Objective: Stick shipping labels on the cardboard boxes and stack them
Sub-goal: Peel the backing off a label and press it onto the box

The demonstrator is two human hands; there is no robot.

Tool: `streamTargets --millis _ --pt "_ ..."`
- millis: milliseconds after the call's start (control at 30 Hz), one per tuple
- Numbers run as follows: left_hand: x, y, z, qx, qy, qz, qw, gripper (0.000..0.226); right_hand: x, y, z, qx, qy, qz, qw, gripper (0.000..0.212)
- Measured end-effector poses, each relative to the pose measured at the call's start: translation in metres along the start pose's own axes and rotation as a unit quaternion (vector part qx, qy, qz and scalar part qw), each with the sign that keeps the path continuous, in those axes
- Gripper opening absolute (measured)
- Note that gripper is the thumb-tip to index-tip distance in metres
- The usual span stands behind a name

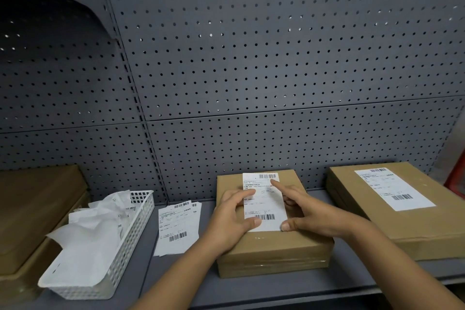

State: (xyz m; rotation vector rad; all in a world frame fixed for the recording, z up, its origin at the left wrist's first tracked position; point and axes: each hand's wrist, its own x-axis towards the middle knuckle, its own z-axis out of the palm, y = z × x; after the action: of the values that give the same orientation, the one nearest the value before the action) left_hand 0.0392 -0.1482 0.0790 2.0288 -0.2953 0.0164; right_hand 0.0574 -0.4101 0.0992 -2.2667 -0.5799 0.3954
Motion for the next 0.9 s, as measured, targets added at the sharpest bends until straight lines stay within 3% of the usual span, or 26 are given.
streamTargets --millis 233,367,433,600,900 --pt "0.003 0.003 -0.002 -0.017 0.014 -0.015 1.0 0.069 -0.004 -0.007 0.0 0.054 0.012 -0.006 0.998 0.098" --pt "0.009 0.006 -0.004 -0.015 0.001 -0.025 1.0 0.066 0.001 -0.024 0.012 0.116 0.128 0.006 0.985 0.071" --pt "0.013 0.008 -0.001 -0.004 0.011 -0.025 1.0 0.059 0.008 -0.03 0.023 0.12 0.183 0.003 0.976 0.071" --pt "0.016 0.002 0.011 0.048 0.063 0.011 0.997 0.042 0.02 -0.014 0.042 -0.028 0.234 0.006 0.972 0.102" --pt "0.017 -0.003 0.01 0.018 0.109 -0.015 0.994 0.04 0.029 -0.012 0.048 -0.063 0.274 0.026 0.959 0.086"
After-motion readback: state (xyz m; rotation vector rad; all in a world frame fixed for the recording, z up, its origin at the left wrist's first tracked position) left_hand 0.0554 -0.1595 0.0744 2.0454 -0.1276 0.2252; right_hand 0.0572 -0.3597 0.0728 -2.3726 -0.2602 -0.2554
